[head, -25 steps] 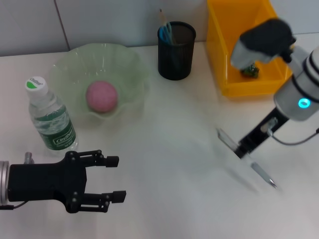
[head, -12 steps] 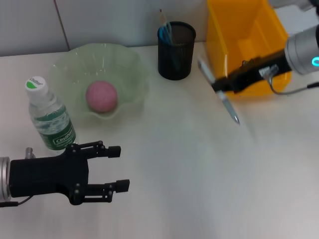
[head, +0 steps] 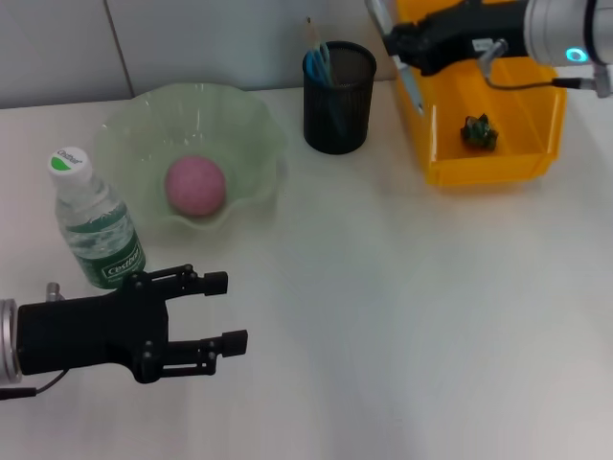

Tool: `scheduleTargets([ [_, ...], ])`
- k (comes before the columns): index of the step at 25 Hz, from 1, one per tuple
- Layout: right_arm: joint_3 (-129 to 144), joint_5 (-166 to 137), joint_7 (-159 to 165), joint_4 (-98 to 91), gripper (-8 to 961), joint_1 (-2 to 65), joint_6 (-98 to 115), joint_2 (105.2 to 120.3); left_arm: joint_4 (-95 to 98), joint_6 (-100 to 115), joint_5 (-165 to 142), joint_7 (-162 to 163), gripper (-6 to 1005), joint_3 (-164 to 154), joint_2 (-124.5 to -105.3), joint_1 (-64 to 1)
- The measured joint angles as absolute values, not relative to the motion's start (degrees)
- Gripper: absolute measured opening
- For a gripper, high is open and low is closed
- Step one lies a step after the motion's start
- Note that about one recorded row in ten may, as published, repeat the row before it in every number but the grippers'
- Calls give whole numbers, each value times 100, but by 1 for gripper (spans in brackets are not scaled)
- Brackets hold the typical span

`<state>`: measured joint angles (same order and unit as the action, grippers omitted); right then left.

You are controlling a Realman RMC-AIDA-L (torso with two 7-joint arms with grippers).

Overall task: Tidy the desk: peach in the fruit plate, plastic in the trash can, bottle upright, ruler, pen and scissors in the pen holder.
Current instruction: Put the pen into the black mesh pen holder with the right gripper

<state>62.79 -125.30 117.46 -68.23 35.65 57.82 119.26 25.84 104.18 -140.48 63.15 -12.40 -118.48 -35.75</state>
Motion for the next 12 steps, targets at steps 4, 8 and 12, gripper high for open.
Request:
scheduleTargets([
  [4, 6382, -12079, 11386, -6462, 127, 3625, 5150, 11923, 2580, 10390, -14012, 6326, 807, -1239, -11847, -3568],
  [8, 6524, -11190, 10613, -5921, 127, 3742, 4539, 11922, 2563, 10363, -14004, 6360, 807, -1239, -11840, -3572],
  [12, 6736, -9870, 9400, -5151, 127, 3929, 3885, 11933, 2559, 10355, -14004, 6386, 807, -1239, -11839, -3593],
])
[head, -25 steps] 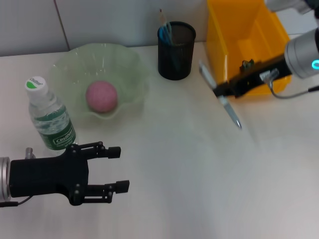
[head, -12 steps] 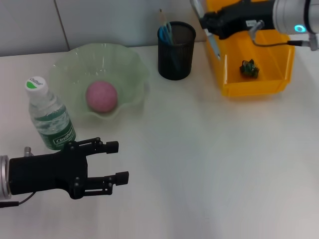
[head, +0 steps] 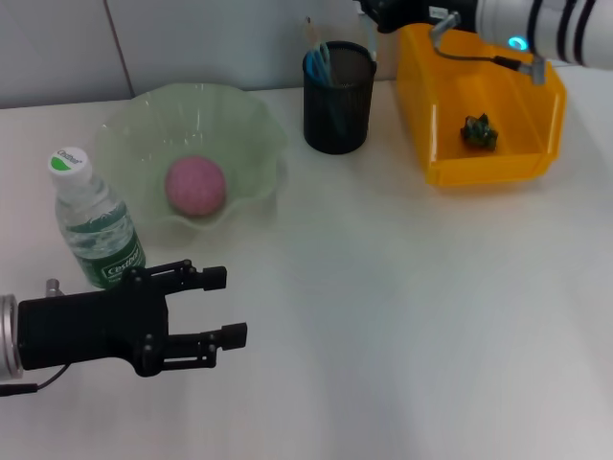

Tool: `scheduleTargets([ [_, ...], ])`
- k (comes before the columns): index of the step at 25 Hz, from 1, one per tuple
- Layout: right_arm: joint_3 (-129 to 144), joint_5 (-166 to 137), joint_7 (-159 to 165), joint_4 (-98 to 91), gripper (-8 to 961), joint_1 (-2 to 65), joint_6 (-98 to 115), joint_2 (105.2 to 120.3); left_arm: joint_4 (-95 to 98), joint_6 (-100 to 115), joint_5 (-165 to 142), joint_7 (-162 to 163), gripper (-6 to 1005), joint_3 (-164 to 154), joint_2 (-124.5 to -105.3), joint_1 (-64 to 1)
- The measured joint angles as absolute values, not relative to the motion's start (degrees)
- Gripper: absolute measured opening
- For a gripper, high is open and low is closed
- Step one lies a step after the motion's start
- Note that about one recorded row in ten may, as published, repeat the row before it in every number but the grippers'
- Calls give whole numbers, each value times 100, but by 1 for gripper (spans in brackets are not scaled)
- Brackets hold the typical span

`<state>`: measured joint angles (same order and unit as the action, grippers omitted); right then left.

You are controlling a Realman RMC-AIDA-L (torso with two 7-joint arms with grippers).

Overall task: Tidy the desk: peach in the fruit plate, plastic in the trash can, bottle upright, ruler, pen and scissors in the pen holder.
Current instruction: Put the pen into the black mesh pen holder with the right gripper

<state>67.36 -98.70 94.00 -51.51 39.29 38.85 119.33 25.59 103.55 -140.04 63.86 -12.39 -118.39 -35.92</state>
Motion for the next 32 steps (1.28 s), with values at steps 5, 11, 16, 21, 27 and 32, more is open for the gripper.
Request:
scheduleTargets([
  [5, 6918, -8775, 8449, -4538, 126, 4080, 3283, 11943, 2566, 10353, -14004, 6483, 807, -1239, -11839, -3614],
  [11, 6860, -7897, 7644, -3963, 126, 4213, 3208, 11939, 2590, 10353, -14004, 6585, 807, -1257, -11839, -3654],
  [16, 6859, -6877, 6610, -3464, 126, 4337, 3201, 11936, 2593, 10353, -14006, 6617, 807, -1267, -11838, -3665],
  [21, 6861, -6071, 5716, -2879, 127, 4569, 3223, 11935, 2593, 10360, -14009, 6619, 807, -1273, -11828, -3671],
  [27, 6864, -5495, 5159, -2440, 127, 4767, 3232, 11940, 2593, 10366, -14010, 6594, 807, -1275, -11828, -3681],
  [32, 6864, -5453, 5122, -2295, 127, 4811, 3212, 11943, 2593, 10367, -14010, 6576, 807, -1275, -11830, -3683],
])
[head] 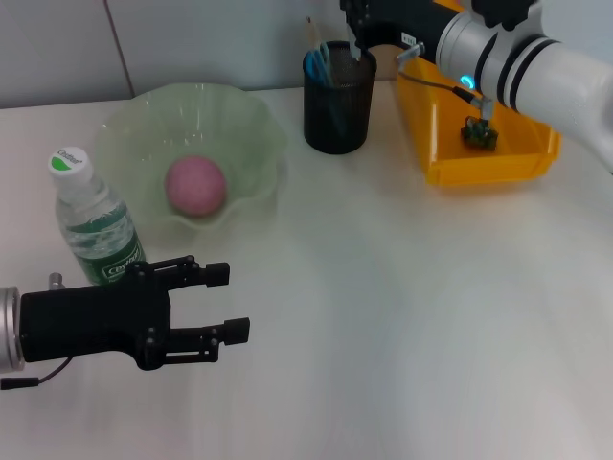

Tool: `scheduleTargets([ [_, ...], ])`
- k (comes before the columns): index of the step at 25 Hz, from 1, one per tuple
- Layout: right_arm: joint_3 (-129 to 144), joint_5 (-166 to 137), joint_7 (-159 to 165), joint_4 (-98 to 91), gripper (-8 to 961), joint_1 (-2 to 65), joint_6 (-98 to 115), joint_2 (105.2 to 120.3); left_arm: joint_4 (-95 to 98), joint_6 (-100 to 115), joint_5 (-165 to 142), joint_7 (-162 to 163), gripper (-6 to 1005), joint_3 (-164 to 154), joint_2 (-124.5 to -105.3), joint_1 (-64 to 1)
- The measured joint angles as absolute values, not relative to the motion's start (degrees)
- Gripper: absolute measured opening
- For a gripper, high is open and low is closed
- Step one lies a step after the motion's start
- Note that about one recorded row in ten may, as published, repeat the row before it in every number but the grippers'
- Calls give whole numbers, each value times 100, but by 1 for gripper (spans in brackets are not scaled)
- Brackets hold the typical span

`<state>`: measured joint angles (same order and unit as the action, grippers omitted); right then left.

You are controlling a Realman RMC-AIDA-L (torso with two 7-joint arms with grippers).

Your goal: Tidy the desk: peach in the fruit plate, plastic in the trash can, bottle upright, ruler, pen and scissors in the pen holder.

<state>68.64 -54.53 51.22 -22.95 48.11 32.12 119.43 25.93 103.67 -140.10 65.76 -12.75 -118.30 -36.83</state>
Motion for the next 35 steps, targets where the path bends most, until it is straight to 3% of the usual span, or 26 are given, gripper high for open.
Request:
scheduleTargets([
  [14, 6856, -5440, 5137, -2127, 137, 4806, 3199, 11945, 2596, 10408, -14010, 6592, 807, -1275, -11829, -3692],
  [26, 6799, -5259, 5243, -2183, 535, 4658, 3796, 11944, 2610, 10407, -14010, 6580, 807, -1273, -11817, -3676],
  [28, 6799, -5151, 5267, -2191, 731, 4574, 3998, 11941, 2610, 10403, -14010, 6574, 807, -1271, -11815, -3672],
  [35, 6877, -5522, 6425, -2705, 728, 3530, 5970, 11789, 2580, 10486, -13867, 6580, 807, -1272, -11810, -3634],
])
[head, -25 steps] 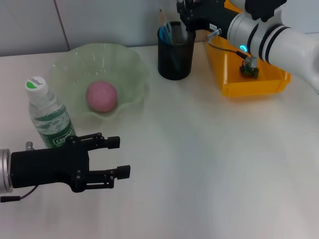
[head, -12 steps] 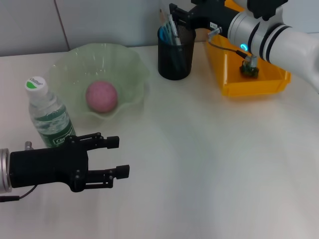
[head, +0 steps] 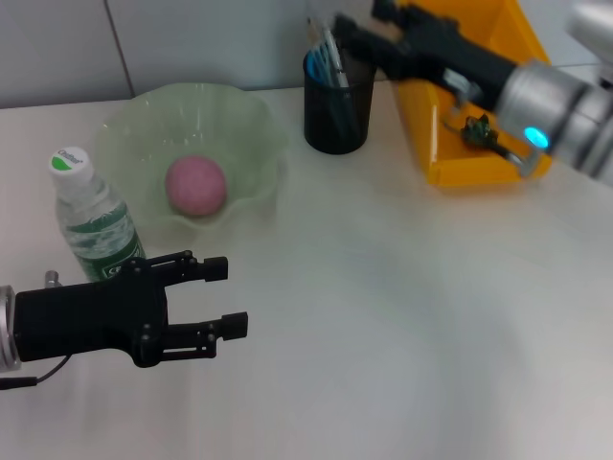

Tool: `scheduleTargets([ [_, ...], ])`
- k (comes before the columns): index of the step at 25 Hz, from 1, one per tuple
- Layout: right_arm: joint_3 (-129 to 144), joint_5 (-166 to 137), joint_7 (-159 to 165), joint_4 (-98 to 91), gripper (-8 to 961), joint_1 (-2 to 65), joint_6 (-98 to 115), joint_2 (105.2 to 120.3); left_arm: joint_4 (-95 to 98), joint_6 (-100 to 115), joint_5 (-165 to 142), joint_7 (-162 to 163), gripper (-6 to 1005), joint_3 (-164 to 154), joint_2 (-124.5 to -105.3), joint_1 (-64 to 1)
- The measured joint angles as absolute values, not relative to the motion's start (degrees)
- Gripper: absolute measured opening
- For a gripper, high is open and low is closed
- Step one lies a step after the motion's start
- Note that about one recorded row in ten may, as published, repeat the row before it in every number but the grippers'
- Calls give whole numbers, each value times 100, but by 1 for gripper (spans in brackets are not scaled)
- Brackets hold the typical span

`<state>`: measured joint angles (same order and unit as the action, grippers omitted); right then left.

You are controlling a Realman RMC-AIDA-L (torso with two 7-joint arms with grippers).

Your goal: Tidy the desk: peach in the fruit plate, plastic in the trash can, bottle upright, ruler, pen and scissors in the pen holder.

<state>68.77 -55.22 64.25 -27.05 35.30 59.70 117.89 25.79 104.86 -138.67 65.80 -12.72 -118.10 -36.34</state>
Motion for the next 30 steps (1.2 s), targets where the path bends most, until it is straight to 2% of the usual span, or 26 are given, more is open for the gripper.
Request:
scheduleTargets([
  [1, 6813, -6012, 6858, -2867, 728, 3242, 6734, 11656, 2544, 10539, -13788, 6571, 807, -1275, -11820, -3619],
  [2, 6813, -6012, 6858, -2867, 728, 3242, 6734, 11656, 2544, 10539, -13788, 6571, 807, -1275, -11820, -3619],
  [3, 6706, -6589, 7315, -3001, 727, 3034, 7457, 11495, 2529, 10559, -13746, 6564, 807, -1278, -11830, -3613],
  [4, 6706, -6589, 7315, -3001, 727, 3034, 7457, 11495, 2514, 10565, -13722, 6560, 807, -1280, -11837, -3613],
  [5, 6617, -6923, 7540, -3045, 726, 2966, 7773, 11414, 2469, 10568, -13689, 6552, 807, -1282, -11842, -3615],
  [6, 6340, -7664, 7963, -3073, 726, 2929, 8336, 11249, 2410, 10558, -13666, 6545, 807, -1282, -11842, -3626],
  [9, 5882, -8813, 8386, -3069, 725, 3011, 8893, 11119, 2234, 10372, -13617, 6502, 807, -1274, -11844, -3708],
  [19, 5590, -10341, 8429, -3236, 725, 3065, 9326, 11074, 1885, 9811, -13603, 6460, 807, -1492, -11852, -3959],
  [30, 5582, -10668, 8171, -3342, 725, 2978, 9404, 11097, 2182, 9920, -13609, 6669, 807, -1669, -11795, -3856],
])
